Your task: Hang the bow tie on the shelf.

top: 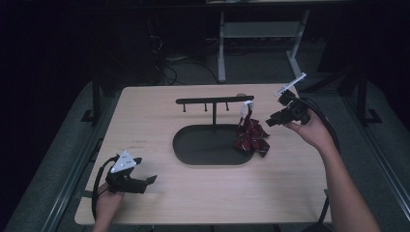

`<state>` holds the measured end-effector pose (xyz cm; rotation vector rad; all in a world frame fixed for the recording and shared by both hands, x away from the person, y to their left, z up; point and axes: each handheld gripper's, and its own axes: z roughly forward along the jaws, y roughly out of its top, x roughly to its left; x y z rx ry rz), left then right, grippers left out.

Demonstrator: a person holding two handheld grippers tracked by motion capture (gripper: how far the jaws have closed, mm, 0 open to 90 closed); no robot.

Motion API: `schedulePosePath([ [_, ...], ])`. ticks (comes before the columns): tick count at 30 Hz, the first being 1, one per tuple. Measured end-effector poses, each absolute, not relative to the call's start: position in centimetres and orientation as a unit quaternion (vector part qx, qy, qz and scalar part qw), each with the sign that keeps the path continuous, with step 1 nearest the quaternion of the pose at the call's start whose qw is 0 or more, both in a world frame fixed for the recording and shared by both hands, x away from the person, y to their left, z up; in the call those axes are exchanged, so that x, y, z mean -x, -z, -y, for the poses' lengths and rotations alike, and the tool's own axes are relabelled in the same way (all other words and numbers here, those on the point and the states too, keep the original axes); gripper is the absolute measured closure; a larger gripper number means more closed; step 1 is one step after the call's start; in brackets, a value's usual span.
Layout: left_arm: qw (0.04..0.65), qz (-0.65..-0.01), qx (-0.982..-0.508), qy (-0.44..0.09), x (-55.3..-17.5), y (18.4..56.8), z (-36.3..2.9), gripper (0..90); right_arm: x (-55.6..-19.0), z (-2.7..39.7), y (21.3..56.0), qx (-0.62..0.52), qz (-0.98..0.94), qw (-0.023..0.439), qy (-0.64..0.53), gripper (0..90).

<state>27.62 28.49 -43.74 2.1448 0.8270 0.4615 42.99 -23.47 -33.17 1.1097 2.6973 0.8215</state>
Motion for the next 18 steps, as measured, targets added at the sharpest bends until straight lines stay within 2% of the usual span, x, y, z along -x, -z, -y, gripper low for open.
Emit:
schedulePosePath([
  [18,0.388,-0.326,-0.843,-0.182,-27.6,43.8,-28.5,13.2,-42.2,24.1,34.6,-0.373,-0.885,0.041,-0.276,56.2],
])
